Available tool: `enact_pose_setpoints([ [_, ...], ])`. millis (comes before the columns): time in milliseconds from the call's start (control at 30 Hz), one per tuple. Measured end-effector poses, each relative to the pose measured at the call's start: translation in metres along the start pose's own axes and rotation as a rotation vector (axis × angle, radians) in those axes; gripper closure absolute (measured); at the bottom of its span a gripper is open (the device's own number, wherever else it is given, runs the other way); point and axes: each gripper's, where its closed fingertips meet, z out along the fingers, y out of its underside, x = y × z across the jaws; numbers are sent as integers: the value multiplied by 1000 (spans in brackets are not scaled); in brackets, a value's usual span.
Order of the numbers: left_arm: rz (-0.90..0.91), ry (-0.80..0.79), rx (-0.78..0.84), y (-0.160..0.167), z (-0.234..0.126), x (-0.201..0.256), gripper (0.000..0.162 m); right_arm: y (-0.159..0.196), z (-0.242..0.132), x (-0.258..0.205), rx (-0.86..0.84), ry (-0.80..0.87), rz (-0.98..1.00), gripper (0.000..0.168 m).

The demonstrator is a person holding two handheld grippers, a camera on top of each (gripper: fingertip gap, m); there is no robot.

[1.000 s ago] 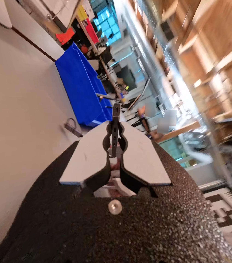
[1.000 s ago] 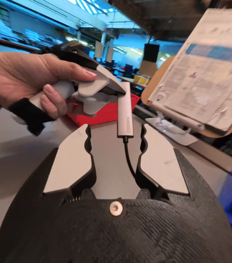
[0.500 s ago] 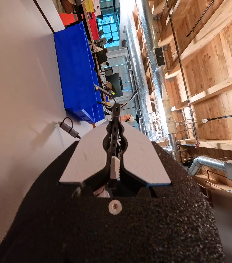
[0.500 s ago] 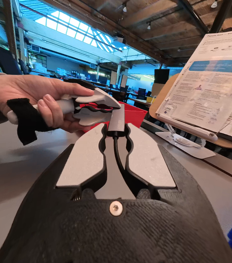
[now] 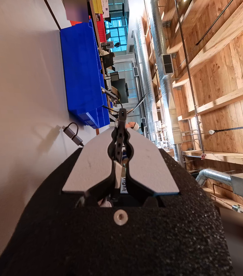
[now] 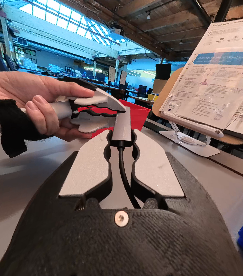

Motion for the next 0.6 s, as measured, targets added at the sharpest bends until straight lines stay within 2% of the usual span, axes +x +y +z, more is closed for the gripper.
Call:
enact_pose_setpoints([
  [200, 167, -54, 18, -3, -2, -5, 152, 4, 1, 1, -33, 4, 76, 144],
  [300, 420, -103, 77, -14, -13, 4, 142, 2, -5, 15, -3, 51, 132, 144],
  [400, 765, -207, 75, -27, -30, 21, 135, 3, -13, 32, 1, 110, 153, 144],
  [500, 1099, -385, -3, -57, -58, 33, 134, 2, -15, 38, 10, 134, 165, 144],
  [600, 1372, -762, -116, -122, -105, 24, 133, 4, -12, 34, -8, 126, 137, 144],
])
